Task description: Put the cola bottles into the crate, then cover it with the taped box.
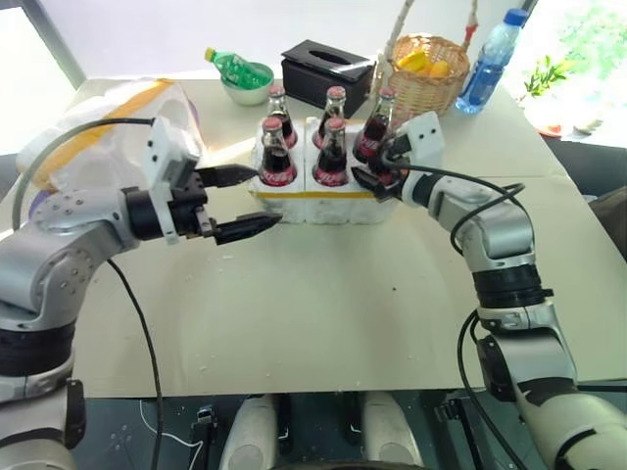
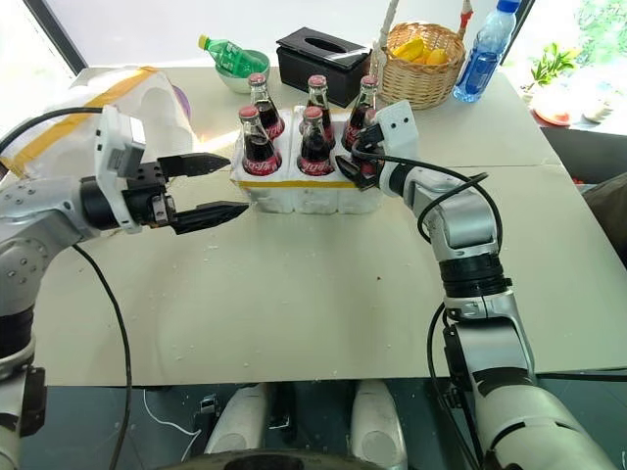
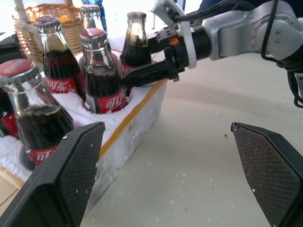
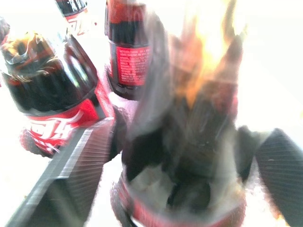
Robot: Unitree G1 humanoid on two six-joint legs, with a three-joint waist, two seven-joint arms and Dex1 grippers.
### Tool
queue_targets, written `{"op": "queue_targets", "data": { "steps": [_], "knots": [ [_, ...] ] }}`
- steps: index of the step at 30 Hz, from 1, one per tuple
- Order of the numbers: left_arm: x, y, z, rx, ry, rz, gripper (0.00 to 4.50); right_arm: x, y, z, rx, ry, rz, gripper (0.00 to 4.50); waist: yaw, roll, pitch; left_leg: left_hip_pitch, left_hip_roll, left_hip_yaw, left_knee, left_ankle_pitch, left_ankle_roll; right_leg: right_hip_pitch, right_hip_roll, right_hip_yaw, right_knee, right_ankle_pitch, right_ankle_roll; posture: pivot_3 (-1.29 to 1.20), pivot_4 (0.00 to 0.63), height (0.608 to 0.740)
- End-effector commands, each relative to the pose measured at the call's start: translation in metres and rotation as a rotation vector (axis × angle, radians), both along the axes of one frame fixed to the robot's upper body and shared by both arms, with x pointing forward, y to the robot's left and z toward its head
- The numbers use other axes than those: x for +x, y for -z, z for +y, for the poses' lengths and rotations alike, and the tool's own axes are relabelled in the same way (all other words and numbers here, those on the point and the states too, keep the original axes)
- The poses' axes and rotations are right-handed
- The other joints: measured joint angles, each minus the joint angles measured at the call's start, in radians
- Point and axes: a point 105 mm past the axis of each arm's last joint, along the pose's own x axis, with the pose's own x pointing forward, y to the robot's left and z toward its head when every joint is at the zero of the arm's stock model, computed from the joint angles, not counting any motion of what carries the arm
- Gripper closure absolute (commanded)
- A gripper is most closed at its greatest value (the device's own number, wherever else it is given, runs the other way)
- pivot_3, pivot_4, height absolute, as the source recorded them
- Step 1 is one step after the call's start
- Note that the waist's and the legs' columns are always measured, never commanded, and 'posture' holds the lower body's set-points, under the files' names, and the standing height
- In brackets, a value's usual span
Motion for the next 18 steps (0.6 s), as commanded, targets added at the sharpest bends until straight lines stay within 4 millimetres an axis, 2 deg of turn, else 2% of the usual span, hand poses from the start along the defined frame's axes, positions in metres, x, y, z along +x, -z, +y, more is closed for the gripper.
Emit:
{"op": "queue_targets", "data": {
  "steps": [1, 4, 6, 10, 11, 12, 14, 16, 18],
  "knots": [
    [-0.015, -0.015, 0.024, 0.025, -0.074, -0.061, 0.0, -0.018, -0.021, -0.012, 0.016, -0.045, -0.044, 0.03, 0.001, 0.0, 0.0, 0.0, 0.0, 0.0, 0.0, 0.0, 0.0, 0.0, 0.0, 0.0, 0.0, 0.0, 0.0, 0.0, 0.15, 0.74],
    [-0.023, -0.016, 0.048, 0.056, -0.164, -0.056, 0.0, -0.034, -0.036, -0.022, -0.006, -0.09, -0.065, 0.03, 0.002, 0.001, 0.0, -0.002, 0.0, 0.0, -0.002, 0.0, 0.0, -0.002, 0.0, 0.0, 0.0, 0.0, 0.0, 0.0, 0.15, 0.74],
    [-0.034, -0.023, 0.075, 0.078, -0.254, -0.046, 0.0, -0.052, -0.052, -0.034, -0.034, -0.149, -0.075, 0.03, 0.001, 0.001, 0.001, -0.002, 0.0, 0.0, -0.002, 0.0, 0.0, -0.002, 0.0, 0.0, -0.001, 0.0, 0.0, 0.0, 0.15, 0.74],
    [-0.053, -0.03, 0.12, 0.154, -0.397, -0.013, 0.0, -0.075, -0.072, -0.055, -0.109, -0.209, -0.08, 0.03, 0.0, 0.001, 0.001, -0.002, 0.0, 0.001, -0.002, -0.001, 0.0, -0.003, 0.0, 0.0, -0.002, 0.0, 0.0, 0.0, 0.15, 0.74],
    [-0.058, -0.028, 0.148, 0.184, -0.487, 0.012, 0.0, -0.083, -0.076, -0.061, -0.13, -0.241, -0.069, 0.03, -0.001, 0.001, 0.001, -0.001, 0.0, 0.001, -0.002, -0.001, 0.0, -0.003, 0.0, 0.0, -0.002, -0.001, 0.0, 0.0, 0.15, 0.74],
    [-0.063, -0.027, 0.167, 0.207, -0.544, 0.032, 0.0, -0.089, -0.079, -0.064, -0.142, -0.265, -0.059, 0.03, -0.002, 0.001, 0.0, -0.001, 0.0, 0.001, -0.002, -0.001, 0.0, -0.003, 0.0, 0.0, -0.002, -0.001, -0.001, 0.0, 0.15, 0.74],
    [-0.07, -0.021, 0.209, 0.276, -0.653, 0.087, 0.0, -0.108, -0.081, -0.061, -0.151, -0.389, -0.023, 0.03, -0.002, 0.001, 0.0, 0.0, 0.0, 0.002, -0.003, -0.001, 0.0, -0.003, 0.0, 0.0, -0.002, -0.001, -0.002, 0.0, 0.15, 0.74],
    [-0.067, -0.017, 0.235, 0.331, -0.697, 0.128, 0.0, -0.122, -0.083, -0.052, -0.162, -0.503, -0.017, 0.03, -0.002, 0.001, 0.0, 0.0, 0.0, 0.003, -0.004, -0.001, 0.001, -0.004, 0.0, -0.001, -0.001, -0.003, -0.005, 0.0, 0.15, 0.74],
    [-0.06, -0.012, 0.254, 0.372, -0.717, 0.157, 0.0, -0.126, -0.084, -0.045, -0.158, -0.557, -0.021, 0.03, 0.0, 0.001, 0.0, 0.0, 0.003, 0.003, -0.005, -0.004, 0.005, -0.005, 0.0, -0.001, -0.001, -0.004, -0.007, 0.0, 0.15, 0.74]
  ]
}}
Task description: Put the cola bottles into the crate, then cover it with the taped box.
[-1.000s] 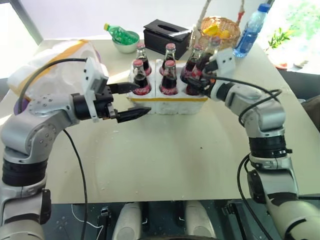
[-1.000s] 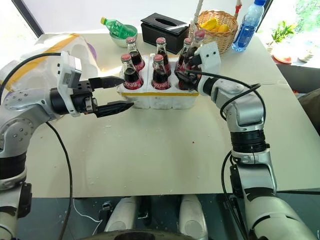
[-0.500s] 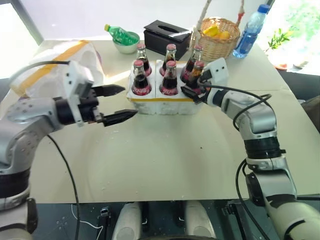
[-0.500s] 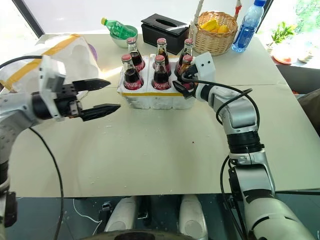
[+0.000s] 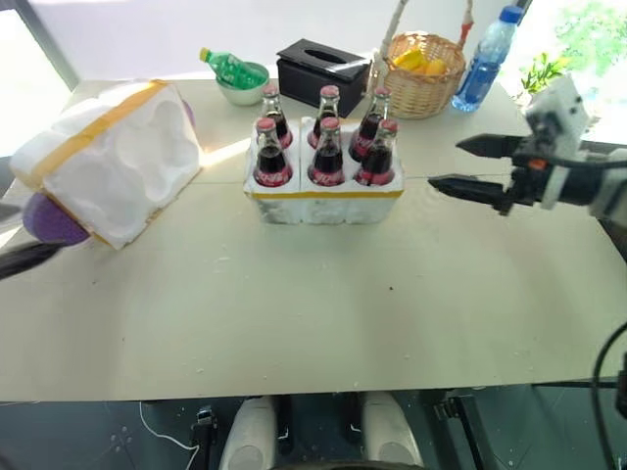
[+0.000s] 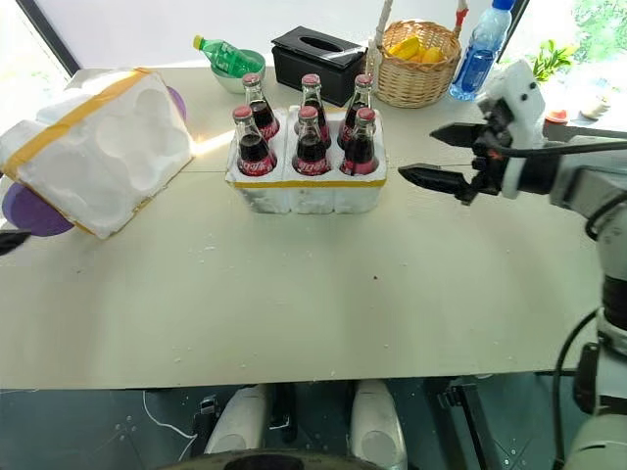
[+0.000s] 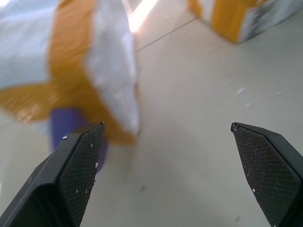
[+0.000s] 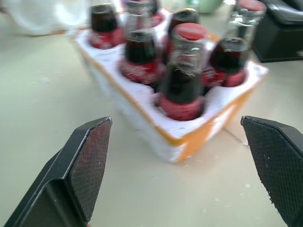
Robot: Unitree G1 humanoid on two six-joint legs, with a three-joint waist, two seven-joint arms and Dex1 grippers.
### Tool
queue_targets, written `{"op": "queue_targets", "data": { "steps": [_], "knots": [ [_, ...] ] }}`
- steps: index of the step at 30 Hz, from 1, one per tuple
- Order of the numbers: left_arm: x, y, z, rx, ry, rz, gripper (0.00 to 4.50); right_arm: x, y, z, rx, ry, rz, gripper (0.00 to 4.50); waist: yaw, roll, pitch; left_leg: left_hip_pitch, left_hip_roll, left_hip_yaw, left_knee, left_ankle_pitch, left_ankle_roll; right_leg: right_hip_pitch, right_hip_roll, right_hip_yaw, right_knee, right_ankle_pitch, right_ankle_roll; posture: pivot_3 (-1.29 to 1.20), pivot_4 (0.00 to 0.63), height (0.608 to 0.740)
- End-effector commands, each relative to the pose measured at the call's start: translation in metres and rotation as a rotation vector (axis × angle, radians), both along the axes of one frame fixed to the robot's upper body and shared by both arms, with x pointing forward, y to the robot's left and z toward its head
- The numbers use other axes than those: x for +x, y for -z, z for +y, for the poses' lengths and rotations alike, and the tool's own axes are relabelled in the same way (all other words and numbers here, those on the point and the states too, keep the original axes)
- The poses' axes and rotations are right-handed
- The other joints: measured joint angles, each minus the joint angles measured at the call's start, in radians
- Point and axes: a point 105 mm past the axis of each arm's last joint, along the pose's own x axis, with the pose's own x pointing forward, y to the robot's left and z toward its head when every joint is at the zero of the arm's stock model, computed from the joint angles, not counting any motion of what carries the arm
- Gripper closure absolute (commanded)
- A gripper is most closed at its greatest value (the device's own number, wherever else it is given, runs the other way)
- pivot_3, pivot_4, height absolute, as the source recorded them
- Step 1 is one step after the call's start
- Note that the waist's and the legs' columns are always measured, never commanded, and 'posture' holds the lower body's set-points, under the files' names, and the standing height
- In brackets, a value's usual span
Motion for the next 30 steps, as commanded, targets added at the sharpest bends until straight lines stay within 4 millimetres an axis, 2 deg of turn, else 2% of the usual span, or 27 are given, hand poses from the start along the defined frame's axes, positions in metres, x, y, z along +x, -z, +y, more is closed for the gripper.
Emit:
{"op": "queue_targets", "data": {
  "steps": [1, 3, 6, 10, 16, 25, 28, 30],
  "knots": [
    [0.008, -0.005, 0.026, 0.101, -0.017, 0.02, 0.0, -0.016, -0.014, 0.019, 0.013, -0.142, -0.042, 0.03, 0.005, 0.0, 0.0, 0.0, 0.0, 0.0, 0.0, 0.0, 0.0, 0.0, -0.001, 0.0, 0.0, 0.0, 0.0, 0.0, 0.15, 0.74],
    [0.019, 0.001, 0.043, 0.13, -0.051, 0.048, 0.0, -0.021, -0.016, 0.028, 0.024, -0.204, -0.04, 0.03, 0.01, 0.0, -0.001, -0.001, 0.0, 0.0, 0.0, -0.001, -0.001, -0.002, -0.002, 0.0, -0.001, 0.0, -0.001, 0.0, 0.15, 0.74],
    [0.04, 0.006, 0.051, 0.153, -0.061, 0.064, 0.0, -0.025, -0.012, 0.033, 0.009, -0.242, -0.039, 0.03, 0.012, -0.001, -0.001, -0.002, -0.002, 0.0, 0.0, 0.0, 0.0, -0.001, -0.003, 0.0, 0.001, 0.002, 0.002, 0.0, 0.15, 0.74],
    [0.066, 0.015, 0.046, 0.143, -0.037, 0.116, 0.0, -0.029, -0.007, 0.033, -0.02, -0.266, -0.02, 0.03, 0.021, -0.003, -0.002, -0.003, -0.004, 0.006, 0.003, 0.001, -0.002, -0.001, -0.002, -0.001, 0.002, 0.003, 0.003, 0.0, 0.15, 0.74],
    [0.085, 0.038, 0.043, 0.133, -0.058, 0.217, 0.0, -0.033, -0.012, 0.03, -0.04, -0.262, -0.031, 0.03, 0.018, -0.004, -0.001, -0.003, -0.003, 0.009, 0.004, 0.0, 0.0, 0.0, -0.001, 0.0, 0.002, 0.003, 0.004, 0.0, 0.15, 0.74],
    [0.11, 0.043, 0.028, 0.075, -0.074, 0.183, 0.0, -0.038, -0.004, 0.026, -0.027, -0.215, -0.026, 0.03, 0.023, -0.009, -0.002, -0.003, 0.0, 0.005, 0.005, 0.0, 0.001, -0.001, -0.002, 0.0, 0.001, 0.003, 0.005, 0.0, 0.15, 0.74],
    [0.116, 0.041, 0.023, 0.044, -0.071, 0.158, 0.82, -0.04, -0.004, 0.026, -0.025, -0.205, -0.026, 0.0, 0.024, -0.009, -0.002, -0.003, 0.0, 0.005, 0.006, 0.0, 0.001, -0.001, -0.002, 0.0, 0.002, 0.003, 0.005, 0.0, 0.15, 0.74],
    [0.12, 0.04, 0.019, 0.036, -0.059, 0.153, 1.88, -0.039, -0.004, 0.025, -0.025, -0.197, -0.025, 0.0, 0.024, -0.01, -0.002, -0.003, 0.0, 0.005, 0.006, 0.0, 0.001, 0.0, -0.002, 0.0, 0.002, 0.003, 0.005, 0.0, 0.15, 0.74]
  ]
}}
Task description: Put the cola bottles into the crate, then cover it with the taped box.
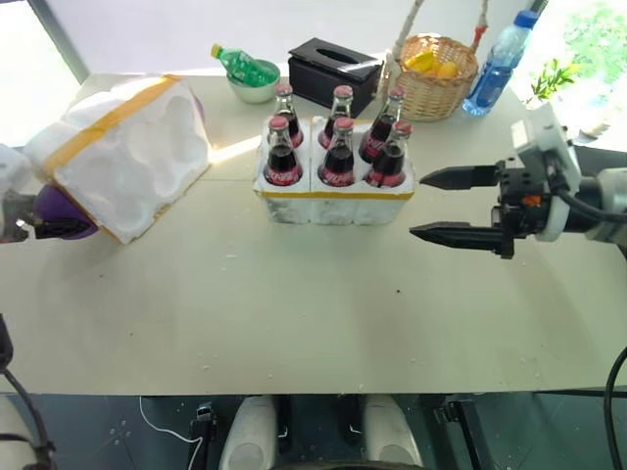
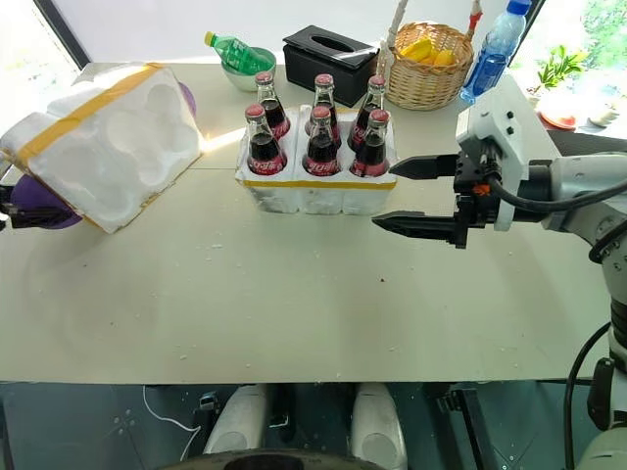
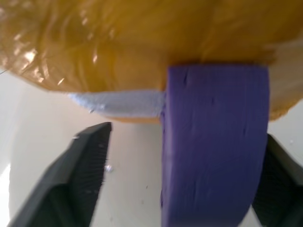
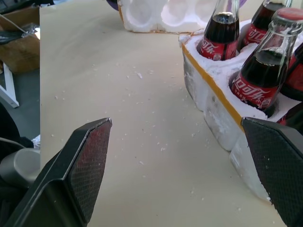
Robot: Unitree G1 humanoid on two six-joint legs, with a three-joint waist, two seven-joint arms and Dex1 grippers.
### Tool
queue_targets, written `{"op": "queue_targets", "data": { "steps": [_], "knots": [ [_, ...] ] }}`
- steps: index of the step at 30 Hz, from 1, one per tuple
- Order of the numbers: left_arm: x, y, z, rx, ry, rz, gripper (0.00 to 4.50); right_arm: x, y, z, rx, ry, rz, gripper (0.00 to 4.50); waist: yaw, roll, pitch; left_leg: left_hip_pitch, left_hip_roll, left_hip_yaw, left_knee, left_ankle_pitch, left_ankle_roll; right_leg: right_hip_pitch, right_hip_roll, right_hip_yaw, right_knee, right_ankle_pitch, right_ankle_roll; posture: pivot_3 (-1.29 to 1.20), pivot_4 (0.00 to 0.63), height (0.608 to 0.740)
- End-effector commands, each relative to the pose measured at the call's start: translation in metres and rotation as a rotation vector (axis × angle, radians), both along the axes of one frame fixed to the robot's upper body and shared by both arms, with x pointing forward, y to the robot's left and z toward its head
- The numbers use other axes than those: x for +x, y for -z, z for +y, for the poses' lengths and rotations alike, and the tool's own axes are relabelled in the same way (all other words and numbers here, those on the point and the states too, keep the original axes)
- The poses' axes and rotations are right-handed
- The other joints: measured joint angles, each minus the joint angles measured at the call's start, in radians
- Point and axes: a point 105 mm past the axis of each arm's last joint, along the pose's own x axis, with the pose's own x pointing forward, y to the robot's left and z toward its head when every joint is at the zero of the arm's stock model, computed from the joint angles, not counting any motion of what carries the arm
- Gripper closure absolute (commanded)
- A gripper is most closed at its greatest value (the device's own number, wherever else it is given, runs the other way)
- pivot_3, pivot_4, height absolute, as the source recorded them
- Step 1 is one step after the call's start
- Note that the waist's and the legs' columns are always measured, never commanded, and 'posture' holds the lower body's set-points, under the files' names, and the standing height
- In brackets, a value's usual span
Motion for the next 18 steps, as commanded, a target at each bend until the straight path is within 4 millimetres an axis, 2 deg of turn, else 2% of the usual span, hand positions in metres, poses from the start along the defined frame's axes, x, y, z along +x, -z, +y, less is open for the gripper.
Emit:
{"op": "queue_targets", "data": {
  "steps": [1, 4, 9, 11, 15, 17, 18],
  "knots": [
    [0.005, -0.019, -0.003, -0.016, 0.004, -0.066, 2.46, -0.005, -0.012, -0.003, 0.002, 0.014, -0.053, 0.0, 0.0, 0.0, 0.0, 0.0, 0.0, 0.0, 0.0, 0.0, 0.0, 0.0, 0.0, 0.0, 0.0, 0.0, 0.0, 0.0, 0.15, 0.74],
    [0.007, -0.021, -0.006, -0.006, 0.02, -0.072, 3.94, -0.007, -0.011, -0.007, 0.011, 0.023, -0.019, 0.0, 0.001, -0.001, 0.0, 0.0, 0.0, 0.0, 0.0, 0.0, 0.0, 0.0, 0.0, 0.0, 0.0, 0.0, 0.0, 0.0, 0.15, 0.74],
    [0.012, -0.043, -0.012, 0.04, 0.082, -0.169, 3.94, -0.007, -0.011, -0.016, 0.006, 0.081, -0.042, 0.0, 0.002, -0.001, 0.0, 0.0, 0.0, 0.0, 0.0, 0.0, 0.0, 0.0, 0.0, 0.0, 0.0, 0.0, 0.0, 0.0, 0.15, 0.74],
    [0.021, -0.065, -0.019, 0.084, 0.103, -0.275, 3.94, -0.01, -0.01, -0.02, 0.007, 0.093, -0.033, 0.0, 0.004, -0.002, 0.001, 0.0, 0.0, 0.0, 0.0, 0.0, 0.0, 0.0, 0.0, 0.0, 0.0, 0.0, 0.0, 0.0, 0.15, 0.74],
    [0.04, -0.118, -0.048, 0.31, 0.217, -0.57, 3.94, -0.012, -0.007, -0.029, 0.001, 0.139, -0.023, 0.0, 0.007, -0.004, 0.0, -0.001, -0.001, -0.002, 0.001, 0.0, 0.0, 0.001, 0.0, 0.0, 0.0, 0.0, 0.0, 0.0, 0.15, 0.74],
    [0.047, -0.144, -0.074, 0.487, 0.294, -0.749, 3.94, -0.012, -0.006, -0.031, 0.005, 0.149, -0.019, 0.0, 0.006, -0.004, 0.0, -0.001, -0.002, -0.002, 0.001, 0.0, 0.0, 0.002, -0.001, 0.0, 0.0, 0.001, 0.001, 0.0, 0.15, 0.74],
    [0.052, -0.158, -0.094, 0.574, 0.343, -0.857, 3.94, -0.012, -0.006, -0.031, 0.007, 0.152, -0.016, 0.0, 0.006, -0.004, 0.0, 0.0, -0.002, -0.002, 0.001, 0.0, 0.0, 0.001, -0.002, 0.0, 0.0, 0.001, 0.002, 0.0, 0.15, 0.74]
  ]
}}
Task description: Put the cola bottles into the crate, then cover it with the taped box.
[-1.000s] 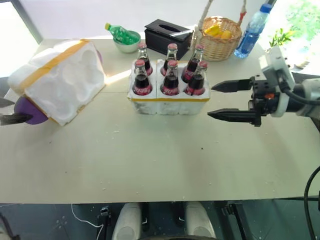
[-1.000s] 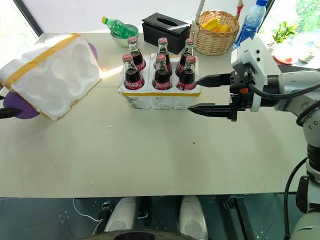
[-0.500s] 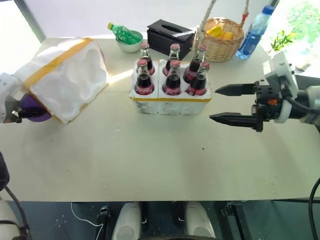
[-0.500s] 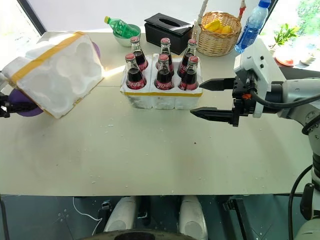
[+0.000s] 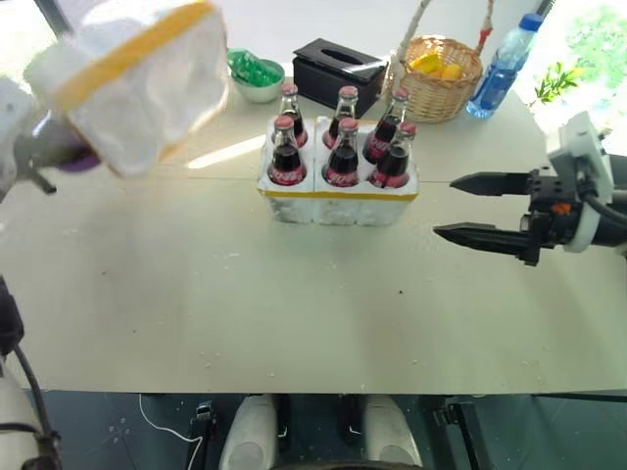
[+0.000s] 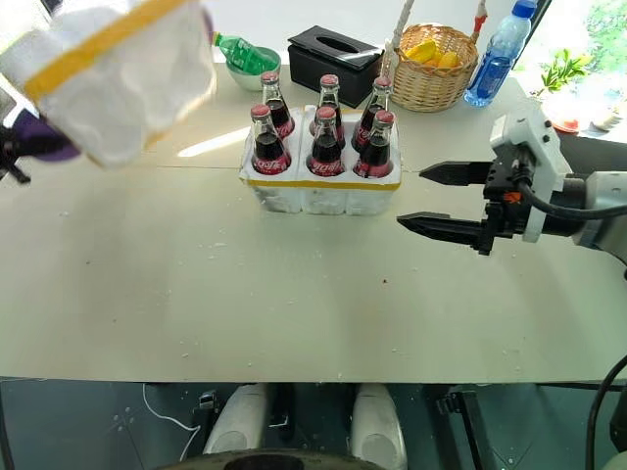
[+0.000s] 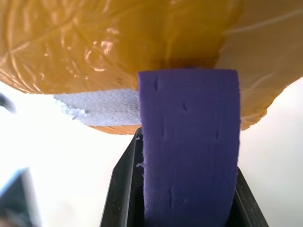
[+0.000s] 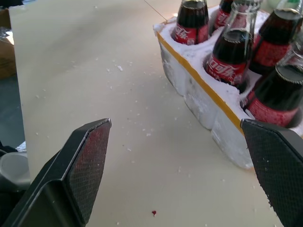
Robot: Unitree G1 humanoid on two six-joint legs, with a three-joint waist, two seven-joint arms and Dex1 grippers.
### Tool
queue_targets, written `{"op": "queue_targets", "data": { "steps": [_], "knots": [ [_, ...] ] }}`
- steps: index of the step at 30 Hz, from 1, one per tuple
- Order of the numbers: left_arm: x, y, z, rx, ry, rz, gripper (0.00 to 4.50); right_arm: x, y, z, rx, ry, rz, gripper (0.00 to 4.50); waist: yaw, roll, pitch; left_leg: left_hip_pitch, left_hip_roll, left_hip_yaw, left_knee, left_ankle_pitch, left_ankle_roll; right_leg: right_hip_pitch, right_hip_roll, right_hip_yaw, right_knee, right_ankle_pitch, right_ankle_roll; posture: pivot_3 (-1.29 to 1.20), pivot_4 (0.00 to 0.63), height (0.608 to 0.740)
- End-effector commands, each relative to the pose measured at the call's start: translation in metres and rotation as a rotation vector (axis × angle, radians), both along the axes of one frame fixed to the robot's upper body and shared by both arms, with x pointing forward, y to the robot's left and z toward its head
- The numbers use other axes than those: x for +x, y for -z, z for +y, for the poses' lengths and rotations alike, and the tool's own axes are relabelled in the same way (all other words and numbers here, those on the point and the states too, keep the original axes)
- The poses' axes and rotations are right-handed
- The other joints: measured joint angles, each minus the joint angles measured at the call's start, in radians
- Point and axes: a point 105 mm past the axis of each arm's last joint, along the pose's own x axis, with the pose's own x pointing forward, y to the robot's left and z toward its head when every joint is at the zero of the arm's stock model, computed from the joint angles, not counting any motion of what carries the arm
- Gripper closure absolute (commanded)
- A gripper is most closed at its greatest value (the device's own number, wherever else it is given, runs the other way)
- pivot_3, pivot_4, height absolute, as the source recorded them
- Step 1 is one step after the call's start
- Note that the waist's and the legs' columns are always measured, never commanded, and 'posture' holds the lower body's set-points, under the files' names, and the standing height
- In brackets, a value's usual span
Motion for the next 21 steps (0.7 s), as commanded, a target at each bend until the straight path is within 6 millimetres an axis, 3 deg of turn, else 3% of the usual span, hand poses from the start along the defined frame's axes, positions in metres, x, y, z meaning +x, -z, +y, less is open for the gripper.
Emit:
{"op": "queue_targets", "data": {
  "steps": [1, 5, 9, 14, 21],
  "knots": [
    [0.006, -0.063, -0.053, 0.27, 0.132, -0.393, 3.94, -0.005, -0.012, -0.001, -0.009, 0.007, -0.054, 0.0, 0.001, 0.0, 0.0, 0.0, 0.0, 0.0, 0.0, 0.0, 0.0, 0.0, 0.0, 0.0, 0.0, 0.0, 0.0, 0.0, 0.15, 0.74],
    [0.019, -0.074, -0.114, 0.429, 0.275, -0.57, 3.94, -0.003, -0.011, 0.001, 0.004, 0.022, -0.054, 0.0, -0.001, 0.0, 0.0, 0.0, -0.001, 0.001, 0.001, 0.0, 0.0, 0.001, 0.0, 0.0, 0.0, 0.001, 0.002, 0.0, 0.15, 0.74],
    [0.029, -0.07, -0.156, 0.481, 0.352, -0.668, 3.94, -0.002, -0.013, 0.003, 0.02, 0.038, -0.059, 0.0, -0.003, 0.0, 0.0, 0.001, -0.002, 0.001, 0.001, 0.0, 0.0, 0.001, 0.0, 0.0, 0.0, 0.001, 0.002, 0.0, 0.15, 0.74],
    [0.039, -0.051, -0.179, 0.591, 0.395, -0.692, 3.94, -0.005, -0.011, 0.006, 0.03, 0.063, -0.055, 0.0, -0.005, 0.0, 0.0, 0.001, -0.001, 0.001, 0.0, 0.0, 0.001, 0.0, 0.001, 0.0, 0.0, 0.001, 0.002, 0.0, 0.15, 0.74],
    [0.039, -0.026, -0.186, 0.751, 0.452, -0.757, 3.94, -0.01, -0.008, 0.004, 0.05, 0.121, -0.059, 0.0, 0.001, 0.0, 0.0, 0.0, -0.001, 0.0, 0.001, -0.001, 0.002, 0.001, 0.0, 0.0, -0.001, 0.001, 0.002, 0.0, 0.15, 0.74]
  ]
}}
